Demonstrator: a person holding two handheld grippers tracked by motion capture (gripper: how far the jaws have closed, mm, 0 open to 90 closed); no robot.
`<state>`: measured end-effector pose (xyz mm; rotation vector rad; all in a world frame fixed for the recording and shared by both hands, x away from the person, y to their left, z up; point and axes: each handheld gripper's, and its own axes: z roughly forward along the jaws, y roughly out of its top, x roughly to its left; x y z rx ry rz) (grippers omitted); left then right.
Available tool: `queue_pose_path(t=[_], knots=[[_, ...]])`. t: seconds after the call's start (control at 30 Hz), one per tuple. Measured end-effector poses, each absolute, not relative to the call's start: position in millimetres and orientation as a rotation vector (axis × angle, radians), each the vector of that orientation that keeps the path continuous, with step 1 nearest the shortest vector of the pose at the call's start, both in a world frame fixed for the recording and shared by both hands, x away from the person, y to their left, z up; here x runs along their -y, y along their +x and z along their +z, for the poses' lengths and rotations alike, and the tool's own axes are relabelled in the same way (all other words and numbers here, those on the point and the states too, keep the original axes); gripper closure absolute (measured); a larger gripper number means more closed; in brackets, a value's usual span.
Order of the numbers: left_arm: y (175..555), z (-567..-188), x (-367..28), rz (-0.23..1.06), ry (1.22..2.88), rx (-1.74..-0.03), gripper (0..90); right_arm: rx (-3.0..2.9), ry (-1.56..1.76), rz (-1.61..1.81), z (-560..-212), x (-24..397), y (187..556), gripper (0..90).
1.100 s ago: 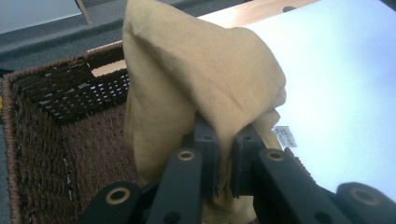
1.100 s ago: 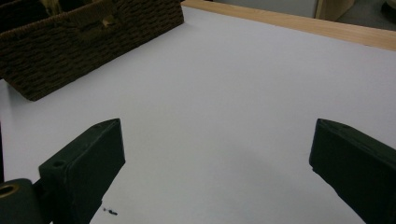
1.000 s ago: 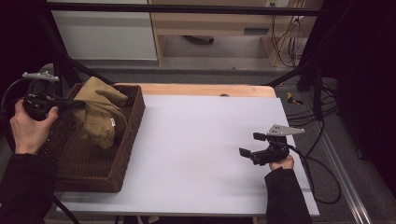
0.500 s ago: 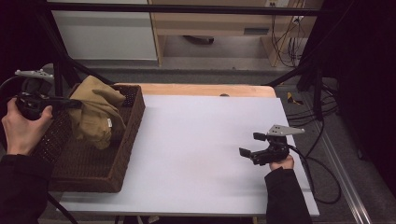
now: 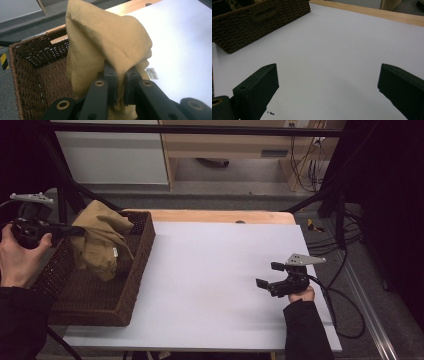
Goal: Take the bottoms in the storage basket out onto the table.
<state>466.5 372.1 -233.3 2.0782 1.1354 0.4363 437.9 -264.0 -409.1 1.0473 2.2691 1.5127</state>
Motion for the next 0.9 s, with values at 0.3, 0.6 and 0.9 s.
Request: queue_pose_path(t=[0.3,0.6,0.9], knots=[[461.2,-223.5,-372.5,0.446,2.075,-1.122,83.2,-2.270,1.047,1.512,-409.2,263.9,438.0,3.9],[456.9,-216.7,-370.7,0.452,2.081,-1.105,83.2,-2.270,1.048,1.510,-409.3,263.9,437.9,3.9],[452.7,-209.4,-366.8,0.451,2.085,-1.084,83.2,-2.269,1.047,1.511,-409.2,264.0,437.9,3.9]])
